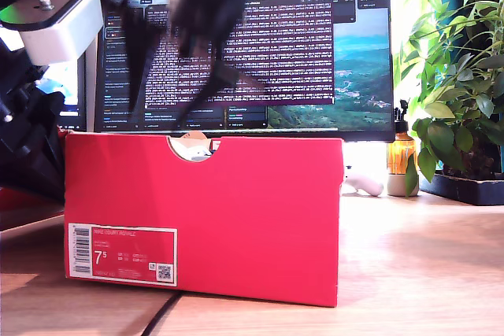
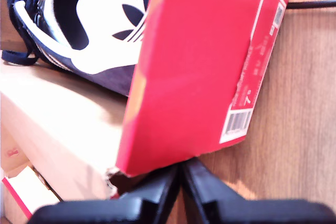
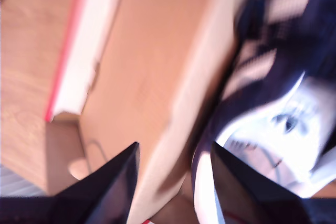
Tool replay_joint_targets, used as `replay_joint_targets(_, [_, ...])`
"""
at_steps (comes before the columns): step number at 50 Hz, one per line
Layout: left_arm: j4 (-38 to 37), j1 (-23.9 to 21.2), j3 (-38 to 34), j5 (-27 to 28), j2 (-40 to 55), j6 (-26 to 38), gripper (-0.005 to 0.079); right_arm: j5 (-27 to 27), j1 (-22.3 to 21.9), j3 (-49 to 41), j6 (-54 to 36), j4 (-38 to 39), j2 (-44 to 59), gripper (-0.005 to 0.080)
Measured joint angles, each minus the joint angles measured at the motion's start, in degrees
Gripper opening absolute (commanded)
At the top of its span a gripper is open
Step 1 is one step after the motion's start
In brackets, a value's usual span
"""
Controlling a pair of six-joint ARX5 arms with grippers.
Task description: Pack the blue shoes by picking the first shoe and placing it inside the red shoebox, left side, then picking and rotating the second shoe and placing it in the shoebox
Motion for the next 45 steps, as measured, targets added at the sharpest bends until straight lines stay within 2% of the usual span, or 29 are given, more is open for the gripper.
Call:
replay_joint_targets(7, [0.00,0.00,0.00,0.11,0.00,0.00,-0.0019,0.17,-0.63,1.68,-2.01,-5.99,-0.13,0.0406])
replay_joint_targets(14, [0.02,0.00,0.00,0.11,0.00,0.00,-0.0019,6.03,-1.03,1.36,-4.50,-13.73,-0.11,0.0431])
replay_joint_targets(20, [0.04,0.00,0.00,0.13,0.00,0.00,-0.0019,7.10,-2.60,1.33,-4.42,-17.94,-0.11,0.0431])
replay_joint_targets(32, [0.09,0.00,0.00,0.15,0.00,0.00,-0.0019,7.02,-5.44,0.37,-1.79,-16.74,-0.11,0.0431])
replay_joint_targets(45, [0.15,0.00,0.00,0.15,0.00,0.00,-0.0019,6.82,-2.43,-2.60,-0.31,-15.28,-0.02,0.0431])
